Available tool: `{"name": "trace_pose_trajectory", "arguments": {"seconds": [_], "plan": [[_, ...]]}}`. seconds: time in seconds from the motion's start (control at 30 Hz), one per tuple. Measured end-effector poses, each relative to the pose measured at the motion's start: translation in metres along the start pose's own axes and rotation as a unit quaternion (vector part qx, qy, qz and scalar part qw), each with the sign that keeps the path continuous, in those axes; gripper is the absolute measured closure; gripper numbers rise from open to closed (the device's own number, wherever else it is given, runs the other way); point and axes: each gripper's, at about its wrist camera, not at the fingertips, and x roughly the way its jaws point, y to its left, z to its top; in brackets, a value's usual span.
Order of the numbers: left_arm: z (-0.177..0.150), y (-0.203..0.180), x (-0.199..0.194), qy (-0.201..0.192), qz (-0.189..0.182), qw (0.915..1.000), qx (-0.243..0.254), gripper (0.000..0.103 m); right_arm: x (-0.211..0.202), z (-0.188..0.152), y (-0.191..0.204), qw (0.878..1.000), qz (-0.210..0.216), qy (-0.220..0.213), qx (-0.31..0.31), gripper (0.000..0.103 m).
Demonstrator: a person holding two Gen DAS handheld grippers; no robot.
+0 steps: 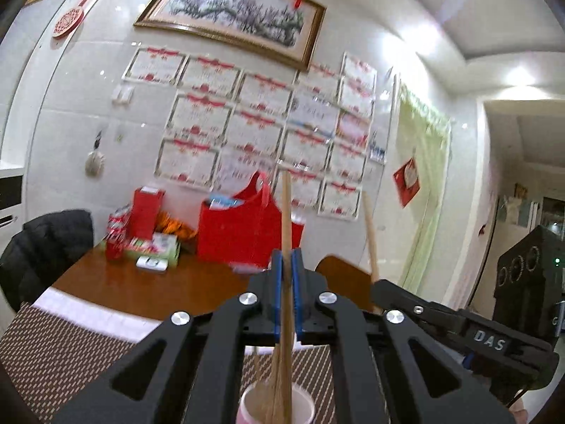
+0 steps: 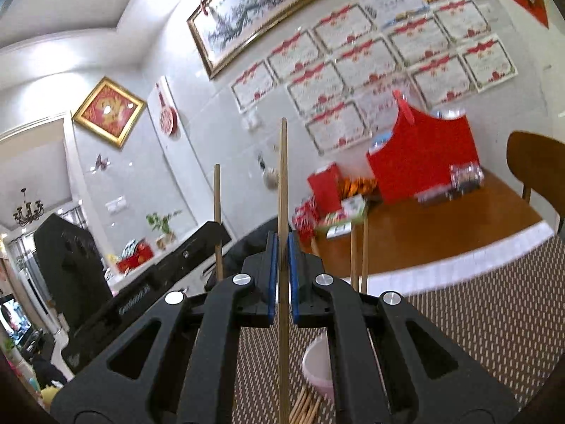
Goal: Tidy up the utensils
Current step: 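Carry the chopstick over the pink cup and lower it in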
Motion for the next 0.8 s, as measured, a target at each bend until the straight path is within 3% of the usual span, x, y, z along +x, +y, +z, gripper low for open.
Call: {"name": "trace_pose_trajectory", "arguments": {"seconds": [0.13,0.3,0.8], "plan": [[0.000,-0.005,0.021,-0.028,-0.012,0.9995,0.011,0.097,0.015,0.014,-0.007,0.999,-0.010,-0.031,-0.008,0.097],[-0.018,0.004,0.046,-0.034,-0.007,0.9993,0.014,0.097,0.031,0.014,-0.024,0.998,-0.020,-0.062,0.002,0.097],[-0.053,0.021,0.070,-0.019,0.013,0.9997,0.013,0.098,0.059,-0.014,-0.048,0.998,-0.049,-0.032,-0.004,0.097]]}}
